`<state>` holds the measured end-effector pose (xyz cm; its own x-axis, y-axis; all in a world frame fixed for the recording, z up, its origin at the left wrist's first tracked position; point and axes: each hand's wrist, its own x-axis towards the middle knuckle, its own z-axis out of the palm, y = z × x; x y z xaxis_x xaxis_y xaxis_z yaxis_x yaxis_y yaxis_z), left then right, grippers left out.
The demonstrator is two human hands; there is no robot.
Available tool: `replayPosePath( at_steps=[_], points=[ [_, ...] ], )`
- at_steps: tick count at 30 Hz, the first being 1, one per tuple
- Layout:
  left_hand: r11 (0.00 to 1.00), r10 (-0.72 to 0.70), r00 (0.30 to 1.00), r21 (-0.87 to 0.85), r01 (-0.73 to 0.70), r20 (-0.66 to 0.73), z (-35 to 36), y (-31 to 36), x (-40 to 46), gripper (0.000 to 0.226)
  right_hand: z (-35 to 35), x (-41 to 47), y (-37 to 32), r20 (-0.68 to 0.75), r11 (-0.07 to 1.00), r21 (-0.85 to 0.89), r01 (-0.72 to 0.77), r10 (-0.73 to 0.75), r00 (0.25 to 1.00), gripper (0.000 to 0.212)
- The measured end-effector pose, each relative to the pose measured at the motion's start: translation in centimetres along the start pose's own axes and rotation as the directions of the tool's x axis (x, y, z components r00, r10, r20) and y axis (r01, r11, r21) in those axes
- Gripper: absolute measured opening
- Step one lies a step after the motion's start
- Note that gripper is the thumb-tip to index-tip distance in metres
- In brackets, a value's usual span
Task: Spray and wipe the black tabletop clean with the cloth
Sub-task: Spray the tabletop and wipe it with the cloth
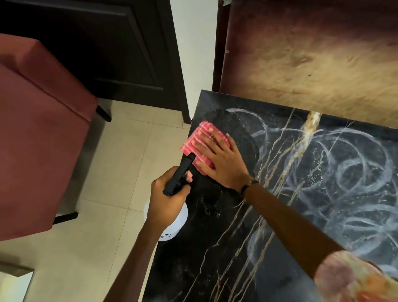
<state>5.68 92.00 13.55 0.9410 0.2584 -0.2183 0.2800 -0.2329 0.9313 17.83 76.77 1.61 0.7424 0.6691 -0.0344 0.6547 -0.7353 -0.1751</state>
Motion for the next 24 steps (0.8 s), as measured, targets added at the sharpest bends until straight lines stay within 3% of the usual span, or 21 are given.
replayPosePath(
  at_steps=[3,7,11,14,18,20,22,24],
  points=[
    [1.000,-0.004,1.000,-0.022,0.004,-0.005,0.0,-0.1,0.5,0.021,-0.5,-2.3,4.3,-0.040,0.999,-0.036,0.006,-0.008,0.999,0.063],
    [0.999,0.007,1.000,-0.034,-0.008,-0.019,0.2,0.0,0.7,0.022,-1.6,1.4,7.9,-0.045,0.973,-0.008,-0.230,0.229,0.972,0.064],
    [0.999,0.011,1.000,-0.035,-0.012,-0.022,0.3,-0.3,0.8,0.025,-1.8,8.3,6.1,-0.028,0.927,0.051,-0.371,0.372,0.928,0.065],
    [0.999,0.003,1.000,-0.051,-0.004,-0.020,0.4,-0.5,0.9,0.028,-1.4,10.8,3.7,-0.006,0.940,0.052,-0.338,0.338,0.941,0.065],
    [0.998,-0.009,1.000,-0.064,0.007,-0.019,0.6,-0.6,0.9,0.030,-1.1,7.1,3.1,-0.017,0.998,-0.010,-0.060,0.060,0.998,0.064],
    [0.996,-0.009,1.000,-0.087,0.007,-0.022,0.6,-0.5,0.9,0.031,-1.0,4.2,4.8,-0.040,1.000,-0.014,-0.002,0.002,0.999,0.064],
    [0.994,-0.001,1.000,-0.106,-0.001,-0.021,0.5,-0.6,0.9,0.033,-1.4,2.7,7.1,-0.058,0.998,-0.027,-0.062,0.061,0.996,0.064],
    [0.994,0.013,1.000,-0.112,-0.013,-0.008,0.4,-0.7,0.9,0.035,-1.8,3.6,8.2,-0.048,0.977,-0.012,-0.214,0.213,0.976,0.065]
  ],
)
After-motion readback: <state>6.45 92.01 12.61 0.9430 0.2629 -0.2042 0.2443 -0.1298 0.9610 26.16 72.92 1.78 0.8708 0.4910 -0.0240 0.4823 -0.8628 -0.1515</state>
